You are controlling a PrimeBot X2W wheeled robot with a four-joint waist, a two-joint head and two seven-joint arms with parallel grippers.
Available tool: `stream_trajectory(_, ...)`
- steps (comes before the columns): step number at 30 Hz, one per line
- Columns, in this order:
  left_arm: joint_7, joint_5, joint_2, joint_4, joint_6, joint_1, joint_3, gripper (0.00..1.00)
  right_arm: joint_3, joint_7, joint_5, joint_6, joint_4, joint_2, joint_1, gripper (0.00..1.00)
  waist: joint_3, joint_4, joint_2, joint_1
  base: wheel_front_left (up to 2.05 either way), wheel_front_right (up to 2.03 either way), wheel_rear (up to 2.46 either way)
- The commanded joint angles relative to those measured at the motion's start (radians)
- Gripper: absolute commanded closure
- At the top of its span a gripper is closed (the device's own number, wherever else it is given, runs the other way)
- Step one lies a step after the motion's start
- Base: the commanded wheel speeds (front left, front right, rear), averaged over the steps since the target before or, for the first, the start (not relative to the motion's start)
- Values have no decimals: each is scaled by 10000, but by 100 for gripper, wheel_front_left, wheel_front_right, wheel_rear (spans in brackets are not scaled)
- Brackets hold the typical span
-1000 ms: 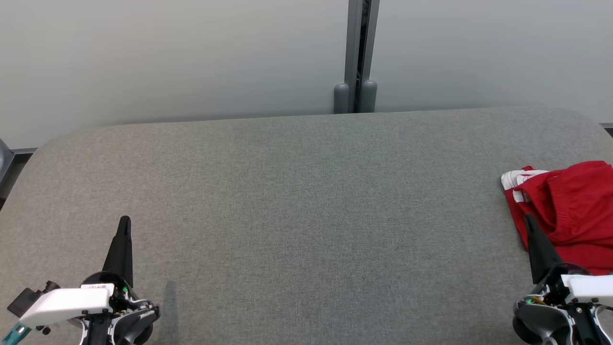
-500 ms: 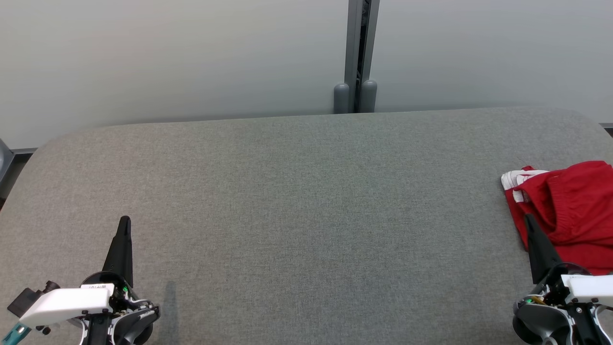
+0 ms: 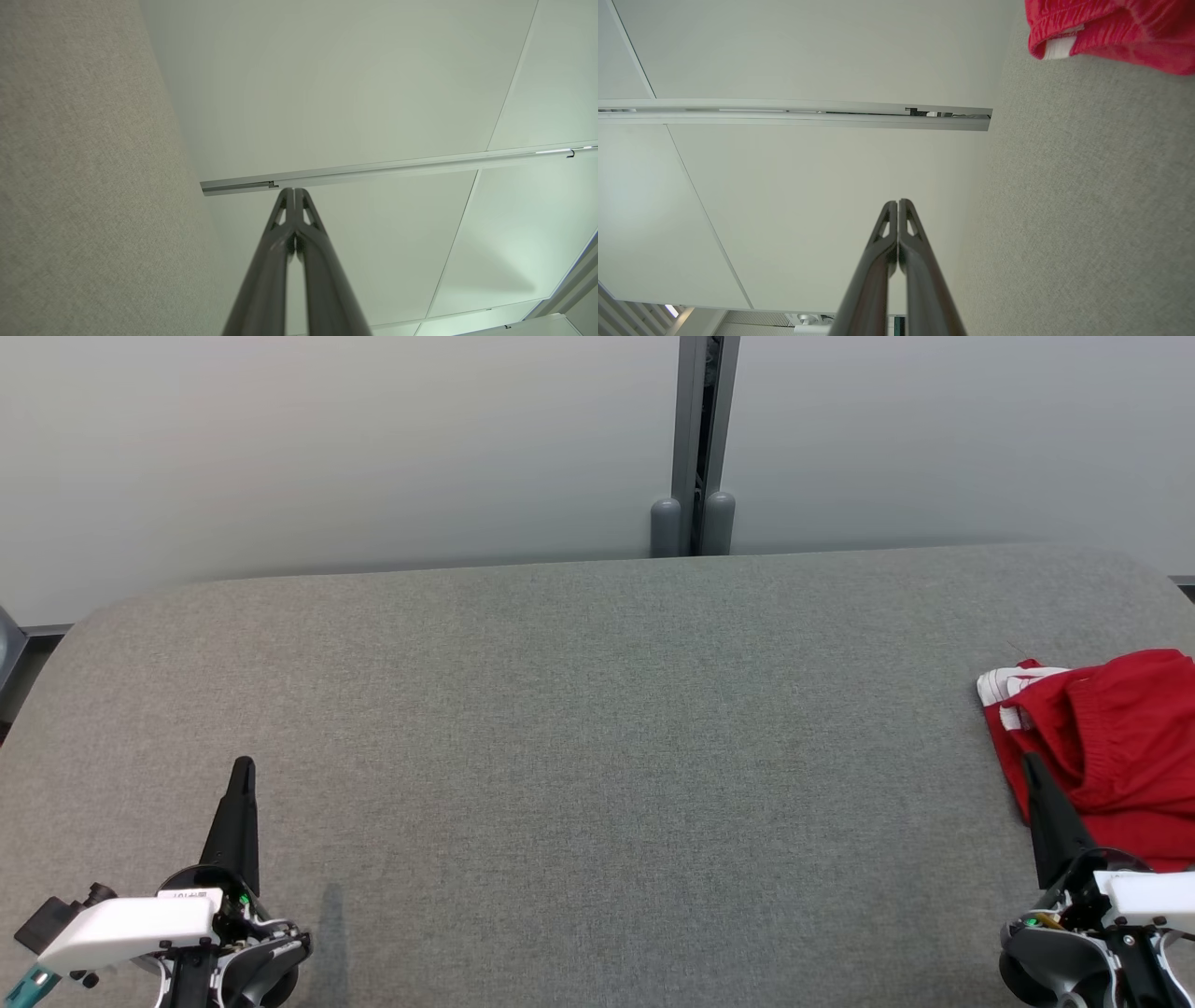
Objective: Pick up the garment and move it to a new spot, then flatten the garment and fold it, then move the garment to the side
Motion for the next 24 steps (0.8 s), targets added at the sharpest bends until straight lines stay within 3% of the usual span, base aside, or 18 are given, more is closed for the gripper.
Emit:
stream_trajectory(1,30,-13,54,-27,-25,-123,40,100,-7,32,26,0,-33,-94,89,100,0,0,0,0,0,0,0)
stream_trajectory(24,30,-13,54,-27,-25,-123,40,100,-7,32,26,0,-33,-93,89,100,0,0,0,0,0,0,0)
